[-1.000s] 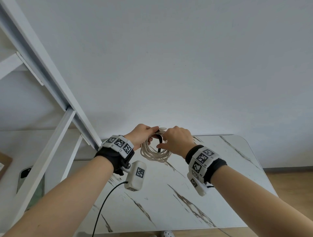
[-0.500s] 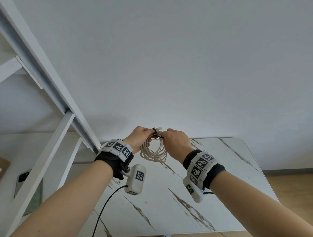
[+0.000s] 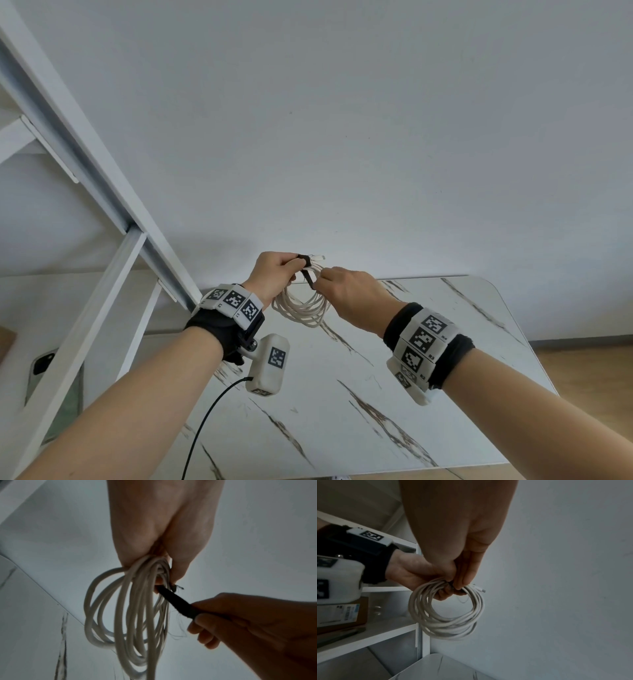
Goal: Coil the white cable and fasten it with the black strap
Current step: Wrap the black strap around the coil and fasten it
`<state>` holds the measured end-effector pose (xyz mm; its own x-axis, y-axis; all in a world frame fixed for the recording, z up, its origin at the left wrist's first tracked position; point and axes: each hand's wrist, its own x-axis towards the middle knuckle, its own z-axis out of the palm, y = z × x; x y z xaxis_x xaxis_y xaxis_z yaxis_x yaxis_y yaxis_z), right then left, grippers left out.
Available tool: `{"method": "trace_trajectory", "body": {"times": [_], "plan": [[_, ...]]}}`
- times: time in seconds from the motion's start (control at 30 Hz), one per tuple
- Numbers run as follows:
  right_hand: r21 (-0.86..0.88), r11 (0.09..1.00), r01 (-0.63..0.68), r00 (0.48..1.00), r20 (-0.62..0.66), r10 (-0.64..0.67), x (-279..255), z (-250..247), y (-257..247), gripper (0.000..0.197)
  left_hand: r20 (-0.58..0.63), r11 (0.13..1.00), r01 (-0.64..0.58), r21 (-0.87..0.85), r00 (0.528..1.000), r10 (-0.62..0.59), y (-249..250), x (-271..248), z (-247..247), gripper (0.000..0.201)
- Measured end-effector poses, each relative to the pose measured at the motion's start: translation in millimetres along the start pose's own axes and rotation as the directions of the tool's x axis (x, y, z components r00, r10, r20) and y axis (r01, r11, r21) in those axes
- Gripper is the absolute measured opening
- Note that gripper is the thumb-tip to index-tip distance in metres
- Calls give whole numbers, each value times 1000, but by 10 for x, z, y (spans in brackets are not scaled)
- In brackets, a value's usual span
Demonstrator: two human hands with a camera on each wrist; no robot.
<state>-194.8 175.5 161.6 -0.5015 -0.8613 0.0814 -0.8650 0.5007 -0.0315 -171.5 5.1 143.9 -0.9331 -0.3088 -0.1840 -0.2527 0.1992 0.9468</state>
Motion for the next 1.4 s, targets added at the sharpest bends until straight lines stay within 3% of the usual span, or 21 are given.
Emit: {"method": "trace_trajectory", "body": {"times": [0.07, 0.13, 0.23, 0.4, 0.77, 1.03, 1.2, 1.4], "plan": [[-2, 1000, 28, 999, -44, -28, -10, -85, 2, 22, 14, 999, -29, 30, 999, 28, -1, -13, -9, 16], [71, 997, 21, 999, -49, -17, 7, -178, 33, 3, -13, 999, -25, 46, 1000, 25, -32, -15, -9, 17], [202, 977, -69, 997, -25, 75, 40, -281, 99, 22, -24, 997, -2, 79, 1000, 4, -73, -17, -7, 18], [432, 883, -183, 973, -51, 226, 80, -292, 218, 18, 52, 981, -4, 196, 999, -6, -2, -57, -3, 12], [564, 731, -383, 901, 55, 429, 134, -141, 382, 17, 225, 956, -88, 281, 974, 23, 174, -178, 100, 13], [618, 680, -393, 908, 143, 395, 131, -57, 383, 14, 333, 986, -97, 133, 942, 48, 158, -199, 77, 18], [699, 577, -422, 903, 269, 335, 138, -63, 405, 14, 371, 992, -108, 67, 925, 76, 141, -204, 68, 24], [672, 598, -436, 900, 335, 280, 152, -100, 431, 16, 419, 993, -91, 70, 907, 53, 122, -228, 68, 24]]}}
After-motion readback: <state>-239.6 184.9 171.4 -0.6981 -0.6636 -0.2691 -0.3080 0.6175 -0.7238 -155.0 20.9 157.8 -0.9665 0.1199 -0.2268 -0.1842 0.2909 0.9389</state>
